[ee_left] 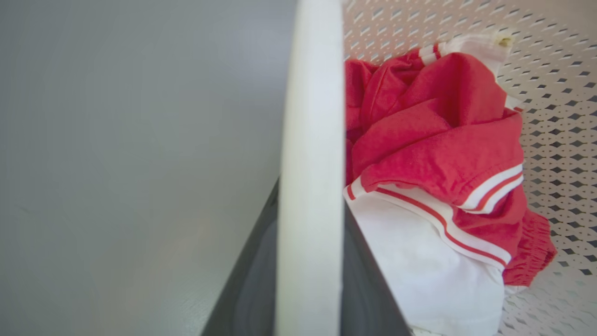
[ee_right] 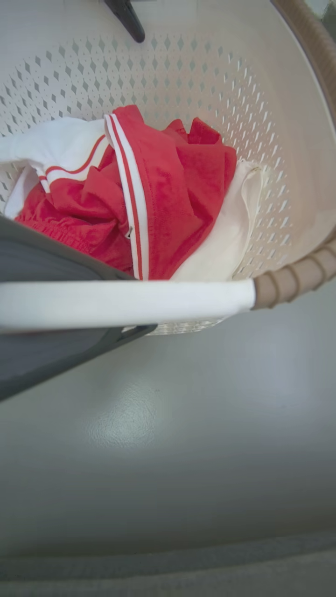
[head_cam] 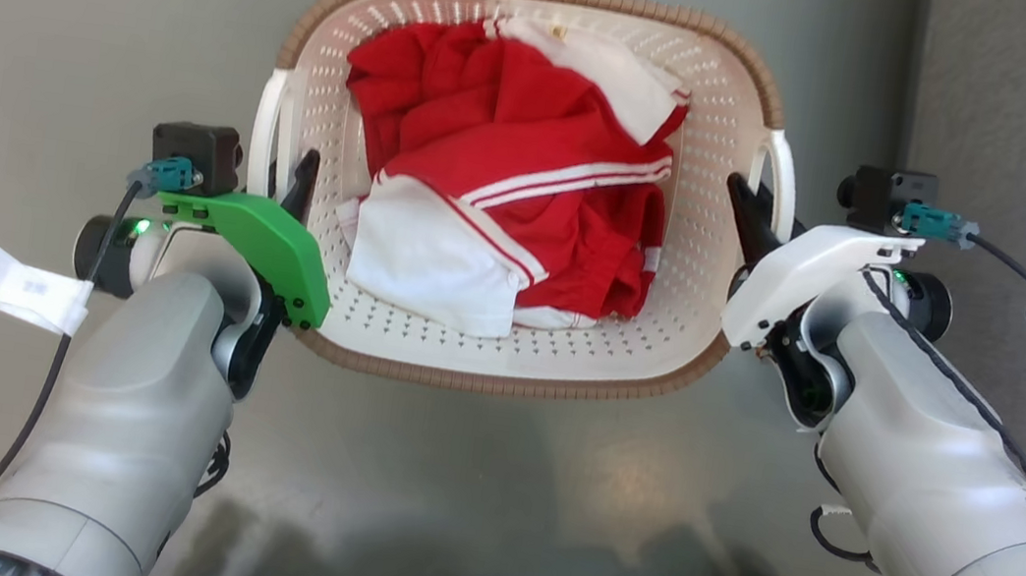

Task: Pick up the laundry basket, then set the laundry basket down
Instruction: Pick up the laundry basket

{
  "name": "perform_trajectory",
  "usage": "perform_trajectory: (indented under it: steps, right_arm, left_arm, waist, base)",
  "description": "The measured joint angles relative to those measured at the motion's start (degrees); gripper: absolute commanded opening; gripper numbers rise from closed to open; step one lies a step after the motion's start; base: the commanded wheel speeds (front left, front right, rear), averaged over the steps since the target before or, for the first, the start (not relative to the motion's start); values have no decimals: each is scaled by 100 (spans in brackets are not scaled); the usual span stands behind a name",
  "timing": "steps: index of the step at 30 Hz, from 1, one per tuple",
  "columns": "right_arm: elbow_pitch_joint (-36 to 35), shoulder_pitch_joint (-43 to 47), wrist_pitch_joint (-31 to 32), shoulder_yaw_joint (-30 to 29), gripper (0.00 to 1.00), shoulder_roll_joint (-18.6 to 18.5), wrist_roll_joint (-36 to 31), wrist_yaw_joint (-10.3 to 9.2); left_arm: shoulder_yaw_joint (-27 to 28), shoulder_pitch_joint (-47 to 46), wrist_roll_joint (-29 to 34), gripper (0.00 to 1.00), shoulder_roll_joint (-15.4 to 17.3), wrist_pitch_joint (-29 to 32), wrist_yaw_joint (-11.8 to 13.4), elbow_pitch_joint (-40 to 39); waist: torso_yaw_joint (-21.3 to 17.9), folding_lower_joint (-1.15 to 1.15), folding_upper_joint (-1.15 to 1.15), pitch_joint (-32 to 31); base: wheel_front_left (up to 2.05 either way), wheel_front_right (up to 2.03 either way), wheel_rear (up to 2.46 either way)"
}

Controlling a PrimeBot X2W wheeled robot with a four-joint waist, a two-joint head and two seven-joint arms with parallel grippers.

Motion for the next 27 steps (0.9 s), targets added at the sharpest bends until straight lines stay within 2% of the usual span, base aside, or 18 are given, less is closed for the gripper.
perform_trajectory:
  steps: [13,27]
  right_arm:
    - [127,142,653,425,0,9,428,-11]
    - [248,534,1432,770,0,35,850,-14]
  left_arm:
    - [-265,225,-442,0,14,382,-26,213]
    - [-534,736,-950,0,1,1056,-44,420]
  waist:
    - [-43,0,0,-1046]
    - [-45,-1,0,-2208]
  base:
    - [0,0,0]
    - [0,0,0]
